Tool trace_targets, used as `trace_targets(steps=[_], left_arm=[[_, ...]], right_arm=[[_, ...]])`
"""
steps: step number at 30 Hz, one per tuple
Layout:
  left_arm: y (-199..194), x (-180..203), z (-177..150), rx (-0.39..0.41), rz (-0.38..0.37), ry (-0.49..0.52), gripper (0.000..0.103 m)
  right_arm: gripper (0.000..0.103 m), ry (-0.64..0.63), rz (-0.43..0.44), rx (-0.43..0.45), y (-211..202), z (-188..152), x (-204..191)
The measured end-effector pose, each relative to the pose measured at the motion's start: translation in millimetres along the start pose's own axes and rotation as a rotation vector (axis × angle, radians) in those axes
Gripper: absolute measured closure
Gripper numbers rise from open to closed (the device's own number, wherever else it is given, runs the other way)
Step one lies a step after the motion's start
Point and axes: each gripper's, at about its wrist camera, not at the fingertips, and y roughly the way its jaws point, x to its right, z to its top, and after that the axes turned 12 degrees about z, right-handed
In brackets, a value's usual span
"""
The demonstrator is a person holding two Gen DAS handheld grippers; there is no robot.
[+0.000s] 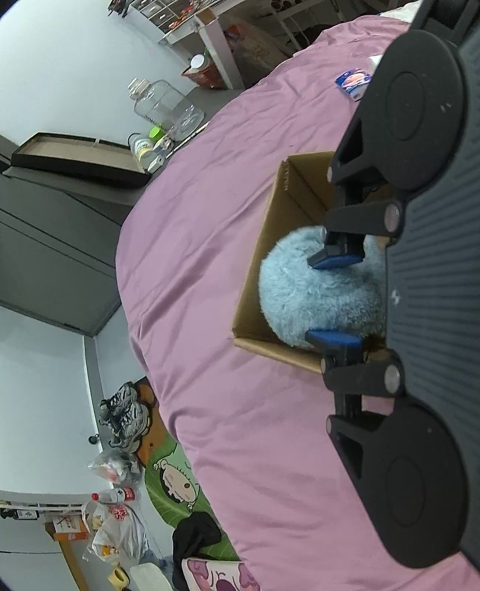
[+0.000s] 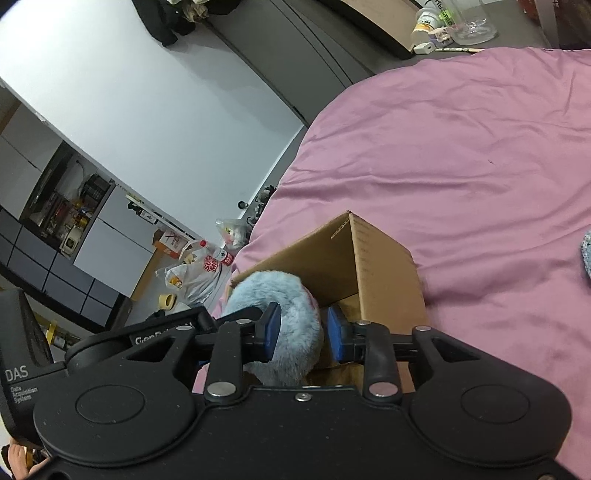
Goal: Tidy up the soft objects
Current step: 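Carry the fluffy plush with the left tool over the cardboard box, then open the left tool to drop the fluffy plush into the box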
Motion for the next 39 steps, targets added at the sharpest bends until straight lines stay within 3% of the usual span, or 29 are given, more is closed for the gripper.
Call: trace_targets(steps=[8, 10, 17, 23, 25, 35, 39], left_arm=[[-19.0, 2.5, 7.6, 0.014, 0.031, 0.016, 0.064], [-27.8, 3.2, 7.8, 0.021, 0.041, 0.023, 0.056], [-57.7, 15.0, 4.9, 0.043, 0.075, 0.049, 0.036], [-82.3, 28.4, -2.1, 0.082, 0.072, 0.060, 0.023], [-87.7, 31.6, -5.0, 0.076, 0.059, 0.067, 0.013], [-115.8, 57.3, -15.5, 0.034, 0.052, 0.107, 0.009], [-131.0, 69.5, -23.2, 0.077, 0.054, 0.117, 0.002]], right_arm=[[0.073, -0.004, -0.024, 0.002, -8.8, 2.8, -3.5], [0.072, -0.012, -0.035, 0.002, -15.2, 4.1, -6.4], [0.055, -0.054, -0.076, 0.009, -48.2, 7.6, -11.6], [0.030, -0.118, -0.131, 0.014, -82.8, 11.0, -18.5], [0.025, -0.125, -0.149, 0.018, -92.7, 12.6, -18.1], [0.009, -0.136, -0.209, 0.050, -146.3, 25.2, -2.8], [0.005, -0.135, -0.203, 0.074, -167.2, 28.4, 2.1]])
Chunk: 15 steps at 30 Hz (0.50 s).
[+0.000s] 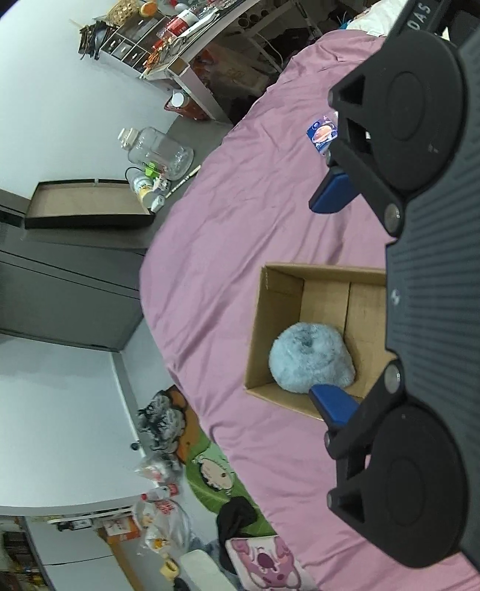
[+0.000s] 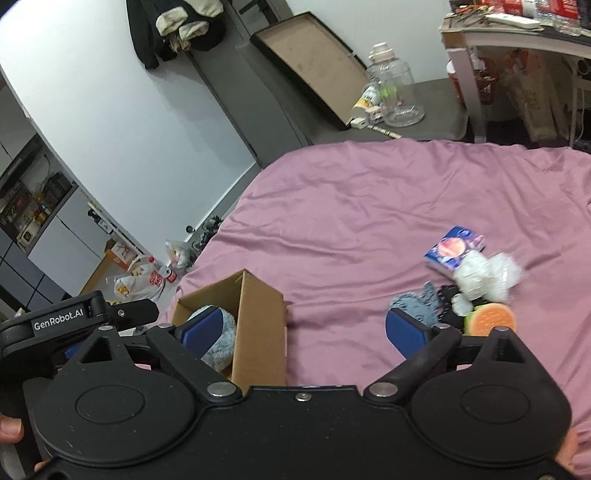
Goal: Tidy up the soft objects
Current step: 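Open the left tool to drop the fluffy plush into the box, then grasp the grey-blue fabric plush with the left tool while the right tool grasps the hamburger plush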
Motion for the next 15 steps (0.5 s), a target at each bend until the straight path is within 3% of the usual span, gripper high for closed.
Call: trace_targets(steps=[11, 15], left_arm=[[-31.6, 32.9, -12.5, 0.088, -0.017, 0.008, 0.000], [-38.8, 51.0, -19.8, 0.104, -0.060, 0.037, 0.000]], right_arm=[[0.000, -0.003, -0.002, 0.052, -43.2, 7.7, 26.6], [0.000, -0.010, -0.004, 0.055, -56.8, 3.5, 42.2]])
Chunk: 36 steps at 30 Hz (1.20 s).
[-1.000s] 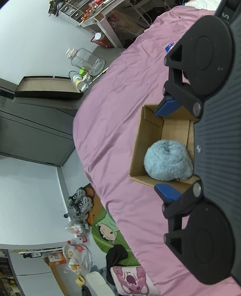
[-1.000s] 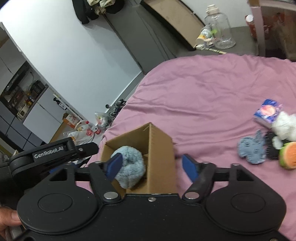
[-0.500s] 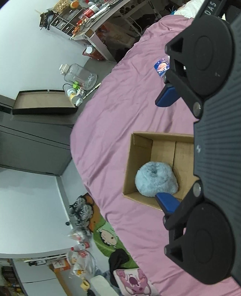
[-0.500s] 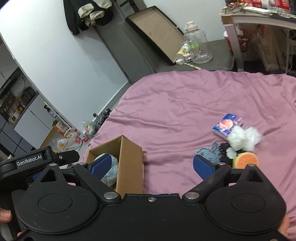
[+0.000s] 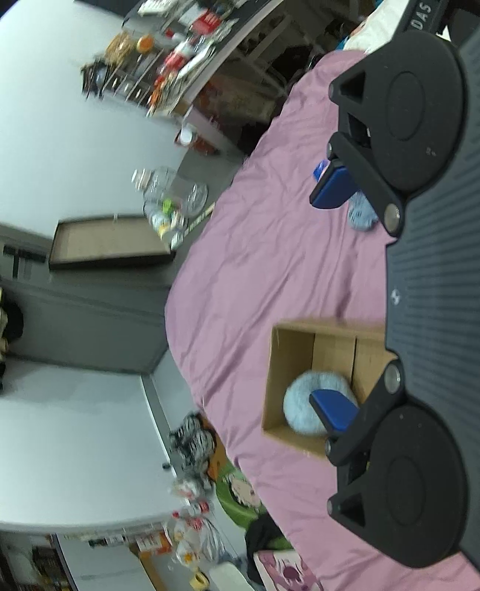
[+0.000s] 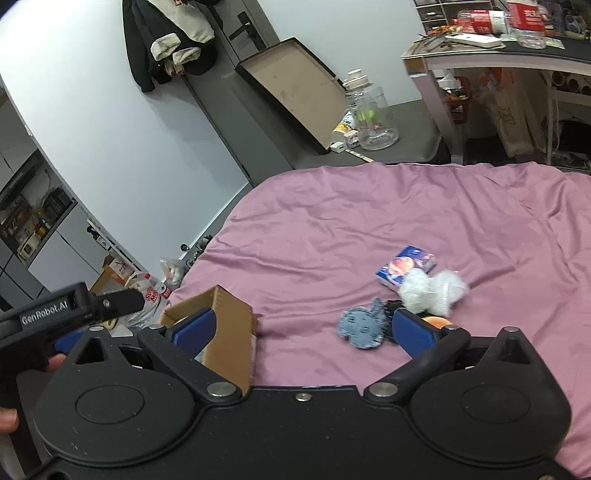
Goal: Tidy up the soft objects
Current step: 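Grasp the grey-blue fabric plush with the left tool while the right tool grasps the hamburger plush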
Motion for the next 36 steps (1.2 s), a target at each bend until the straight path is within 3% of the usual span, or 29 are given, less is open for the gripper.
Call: trace_targets(steps=[5, 13, 26, 29, 36], left_arm=[[-3.9, 28.5, -7.9, -0.008, -0.020, 0.036, 0.000], [-0.6, 74.6, -19.1, -0.007, 0.069, 0.139, 0.000], [33.8, 119.5, -31.6, -0.080, 0.096, 0.179, 0.000], [41.6, 128.4, -32.0, -0.087, 0.072, 0.170, 0.000], [61.2, 149.2, -35.5, -0.095, 0.037, 0.164, 0.001]], right_arm=[[0.000, 0.043, -0.024, 0.014, -10.4, 0.5, 24.5], [0.000, 0.087, -0.040, 0.007, -10.6, 0.5, 58.4], [0.000, 0.243, -0.067, 0.026, -11.3, 6.0, 119.8], [0.000, 0.320, -0.032, 0.032, -12.2, 7.0, 136.7], [0.002, 0.383, -0.078, 0.032, -3.1, 5.8, 160.2]])
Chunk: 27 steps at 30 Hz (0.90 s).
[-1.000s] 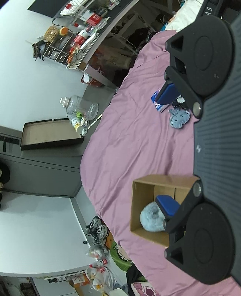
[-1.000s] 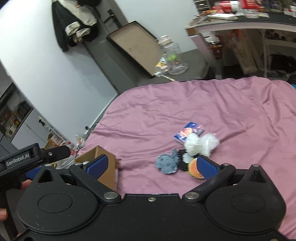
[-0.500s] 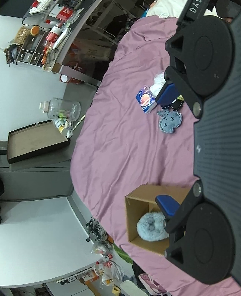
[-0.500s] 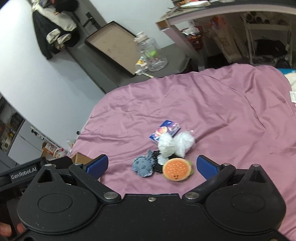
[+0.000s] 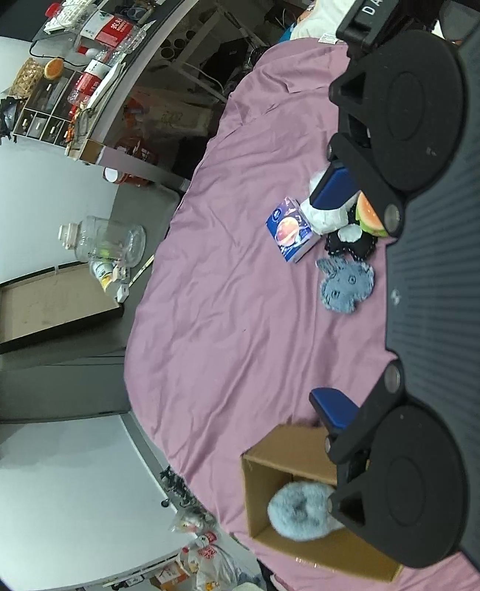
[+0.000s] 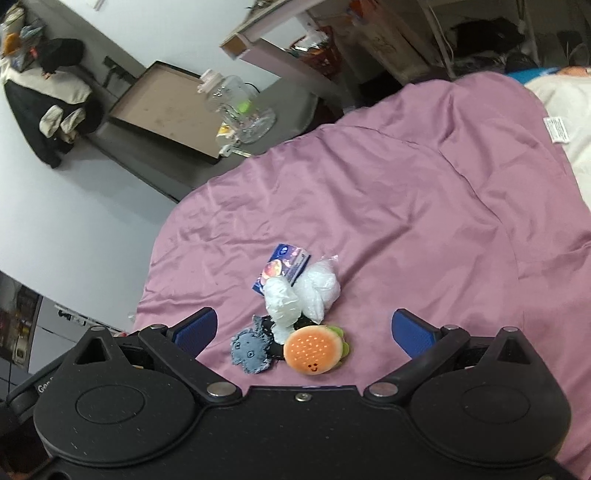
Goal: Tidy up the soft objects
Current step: 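Grasp the grey-blue fabric plush with the left tool while the right tool grasps the hamburger plush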
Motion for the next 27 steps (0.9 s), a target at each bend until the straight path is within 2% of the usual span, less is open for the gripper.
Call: trace_targets(steps=[6, 12, 17, 23, 27], left_arm=[[27.8, 6.1, -7.4, -0.049, -0.003, -0.043, 0.005], [62.0, 5.6, -14.8, -0.119, 0.013, -0.093, 0.023], [92.7, 2.2, -19.8, -0.190, 0.013, -0.145, 0.032], [123.1, 0.1, -24.6, -0.244, 0.009, -0.187, 0.038], [142.5, -0.6, -30.0, -0.267, 0.006, -0.213, 0.039]], right_arm=[[0.005, 0.026, -0.020, -0.042, 16.0, -0.4, 7.9], [0.010, 0.110, -0.025, -0.081, 34.0, -2.3, 20.9], [0.010, 0.127, -0.042, -0.119, 52.4, -3.5, 23.8], [0.010, 0.180, -0.068, -0.159, 74.9, -8.5, 27.4], [0.010, 0.168, -0.081, -0.172, 84.4, -11.6, 24.6]])
